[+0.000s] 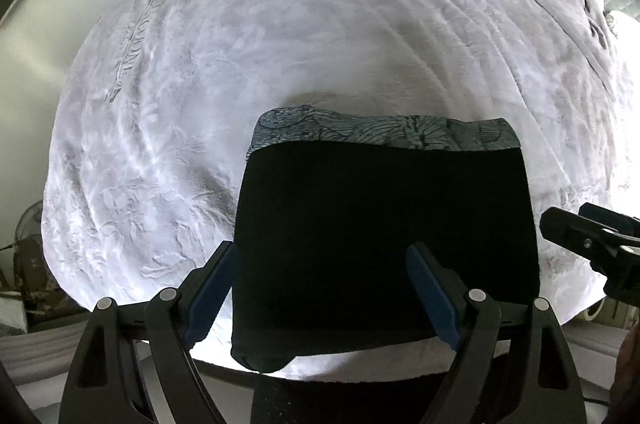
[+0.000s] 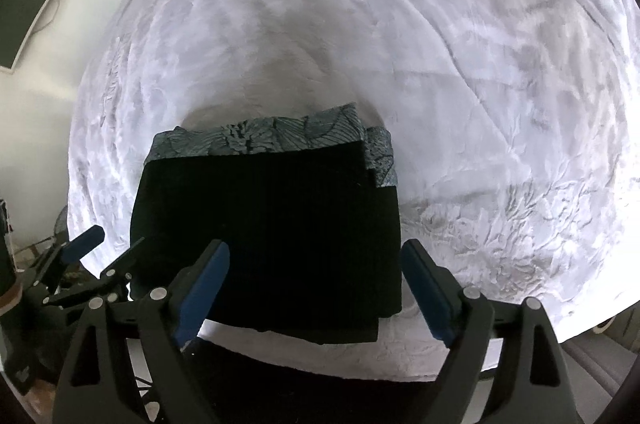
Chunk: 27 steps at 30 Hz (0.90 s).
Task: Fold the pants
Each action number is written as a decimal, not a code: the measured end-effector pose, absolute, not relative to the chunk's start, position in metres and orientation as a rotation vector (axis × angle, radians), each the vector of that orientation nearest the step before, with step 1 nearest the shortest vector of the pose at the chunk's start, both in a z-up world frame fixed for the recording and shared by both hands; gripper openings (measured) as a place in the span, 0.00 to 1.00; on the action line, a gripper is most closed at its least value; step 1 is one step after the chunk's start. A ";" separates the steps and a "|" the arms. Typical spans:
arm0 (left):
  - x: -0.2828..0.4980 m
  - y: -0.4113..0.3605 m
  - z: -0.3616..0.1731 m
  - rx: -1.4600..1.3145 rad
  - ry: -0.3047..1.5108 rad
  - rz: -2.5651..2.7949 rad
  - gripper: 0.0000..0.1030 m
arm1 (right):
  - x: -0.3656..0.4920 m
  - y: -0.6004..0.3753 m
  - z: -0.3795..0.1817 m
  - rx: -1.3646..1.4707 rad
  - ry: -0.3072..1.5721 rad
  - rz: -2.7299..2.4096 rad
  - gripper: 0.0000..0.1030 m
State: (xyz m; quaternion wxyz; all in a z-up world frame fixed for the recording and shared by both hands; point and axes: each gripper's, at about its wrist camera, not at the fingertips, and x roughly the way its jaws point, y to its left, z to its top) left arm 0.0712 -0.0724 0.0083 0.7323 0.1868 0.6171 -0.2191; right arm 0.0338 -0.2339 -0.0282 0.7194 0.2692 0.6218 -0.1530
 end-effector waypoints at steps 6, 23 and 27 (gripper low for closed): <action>0.071 -0.071 0.010 0.410 1.367 -0.469 0.84 | 0.035 -0.230 -0.021 0.548 1.360 -0.379 1.00; 0.070 -0.076 0.009 0.434 1.364 -0.455 1.00 | 0.036 -0.227 -0.021 0.528 1.383 -0.415 1.00; 0.071 -0.075 0.010 0.432 1.365 -0.449 1.00 | 0.035 -0.226 -0.022 0.523 1.393 -0.428 1.00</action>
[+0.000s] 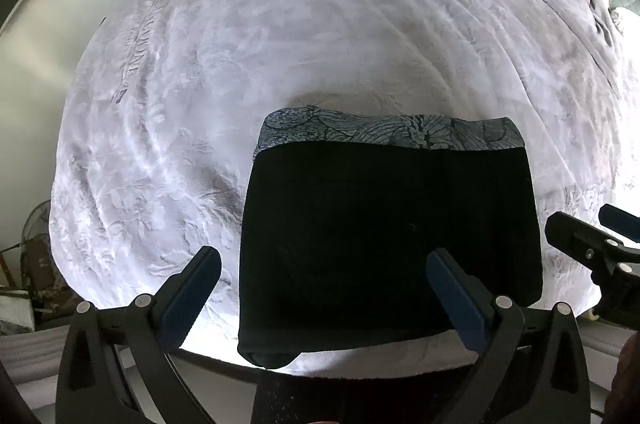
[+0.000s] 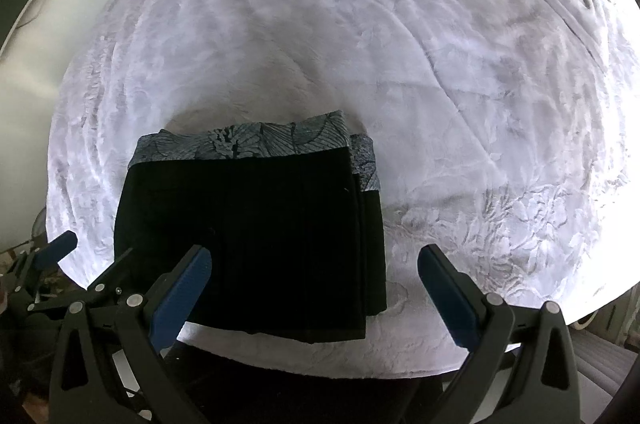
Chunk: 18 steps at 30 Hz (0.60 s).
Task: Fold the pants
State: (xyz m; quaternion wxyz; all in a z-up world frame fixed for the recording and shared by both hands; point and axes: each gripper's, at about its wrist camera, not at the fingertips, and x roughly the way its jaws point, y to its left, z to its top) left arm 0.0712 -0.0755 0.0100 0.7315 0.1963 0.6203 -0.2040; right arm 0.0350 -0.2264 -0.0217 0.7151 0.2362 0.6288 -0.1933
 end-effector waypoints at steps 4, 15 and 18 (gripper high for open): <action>0.073 -0.074 0.009 0.433 1.368 -0.432 1.00 | 0.035 -0.226 -0.024 0.521 1.406 -0.432 1.00; 0.075 -0.074 0.006 0.450 1.371 -0.423 1.00 | 0.037 -0.219 -0.027 0.488 1.422 -0.446 1.00; 0.076 -0.073 0.004 0.455 1.374 -0.422 1.00 | 0.038 -0.219 -0.027 0.479 1.423 -0.455 1.00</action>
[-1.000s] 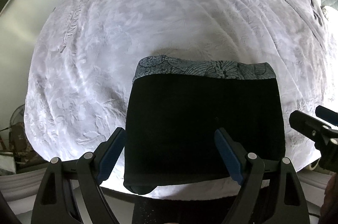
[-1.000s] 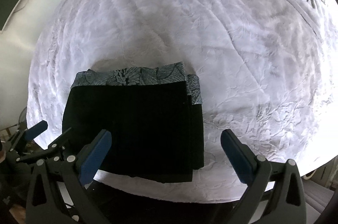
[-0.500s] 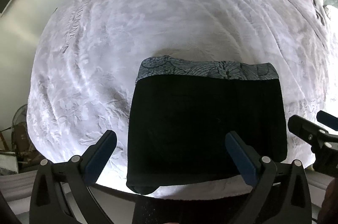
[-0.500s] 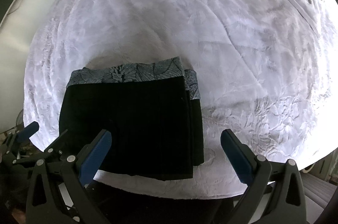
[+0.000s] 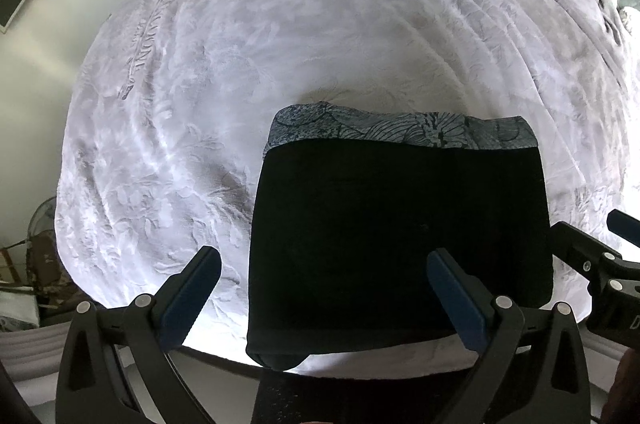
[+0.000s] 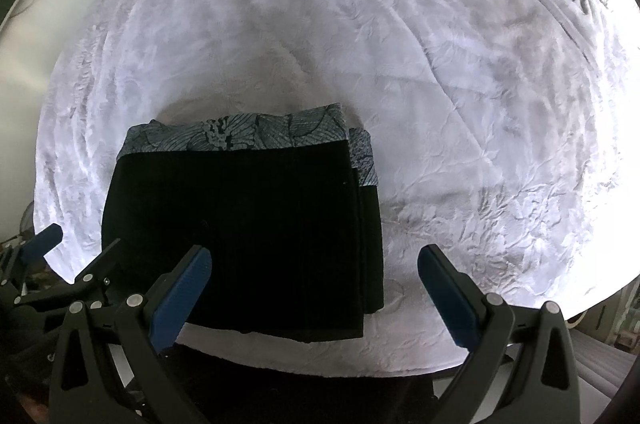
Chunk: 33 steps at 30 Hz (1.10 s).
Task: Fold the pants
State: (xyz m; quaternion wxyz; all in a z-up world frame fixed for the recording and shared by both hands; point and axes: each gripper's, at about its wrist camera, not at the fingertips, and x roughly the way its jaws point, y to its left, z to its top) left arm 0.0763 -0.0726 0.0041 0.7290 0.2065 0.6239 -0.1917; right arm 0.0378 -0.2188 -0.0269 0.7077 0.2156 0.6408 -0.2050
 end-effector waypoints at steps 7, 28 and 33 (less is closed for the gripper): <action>0.080 -0.070 0.002 0.462 1.376 -0.418 1.00 | 0.040 -0.218 -0.029 0.473 1.434 -0.463 1.00; 0.080 -0.071 -0.001 0.476 1.384 -0.423 1.00 | 0.044 -0.214 -0.032 0.454 1.446 -0.472 1.00; 0.080 -0.071 -0.001 0.478 1.383 -0.424 1.00 | 0.045 -0.213 -0.032 0.449 1.450 -0.469 1.00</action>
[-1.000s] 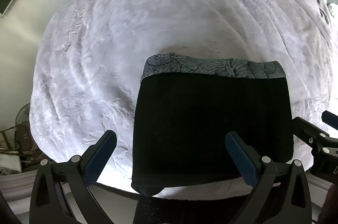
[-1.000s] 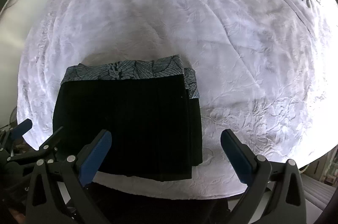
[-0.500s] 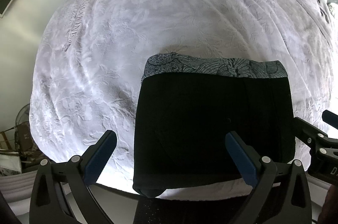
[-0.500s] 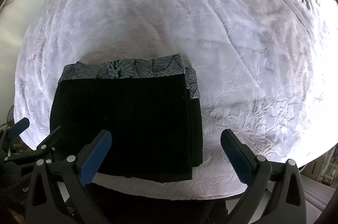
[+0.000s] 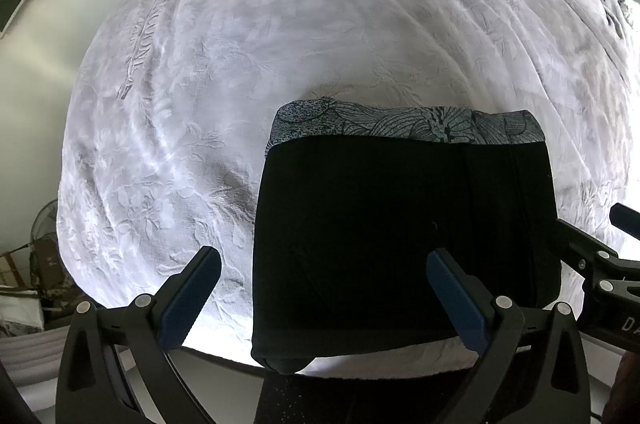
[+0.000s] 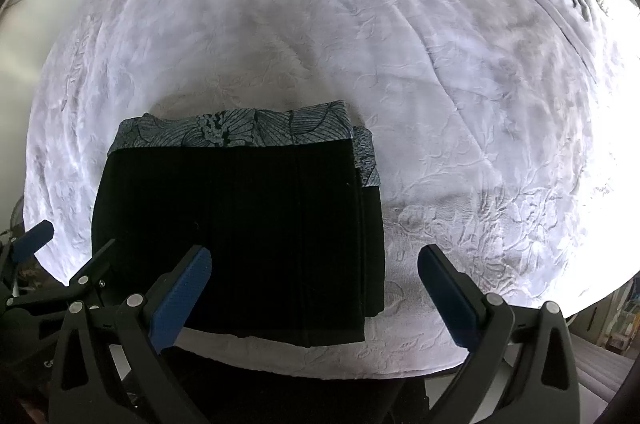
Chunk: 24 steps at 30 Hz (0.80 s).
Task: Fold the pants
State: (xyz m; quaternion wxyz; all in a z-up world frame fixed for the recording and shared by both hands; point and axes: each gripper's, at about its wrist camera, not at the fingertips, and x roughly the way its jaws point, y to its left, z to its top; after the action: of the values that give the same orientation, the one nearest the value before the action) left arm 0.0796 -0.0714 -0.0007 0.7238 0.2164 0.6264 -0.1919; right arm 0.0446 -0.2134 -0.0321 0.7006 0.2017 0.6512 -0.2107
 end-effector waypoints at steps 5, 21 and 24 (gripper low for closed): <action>0.079 -0.072 0.000 0.476 1.383 -0.425 1.00 | 0.045 -0.212 -0.032 0.446 1.451 -0.470 1.00; 0.080 -0.070 -0.001 0.484 1.369 -0.428 1.00 | 0.046 -0.211 -0.032 0.448 1.454 -0.470 1.00; 0.081 -0.068 0.000 0.494 1.345 -0.431 1.00 | 0.046 -0.211 -0.033 0.446 1.456 -0.469 1.00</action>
State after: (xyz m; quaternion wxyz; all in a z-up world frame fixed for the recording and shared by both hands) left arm 0.0810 -0.0678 0.0004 0.7332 0.2244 0.6113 -0.1960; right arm 0.0462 -0.2113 -0.0328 0.6992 0.2000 0.6533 -0.2105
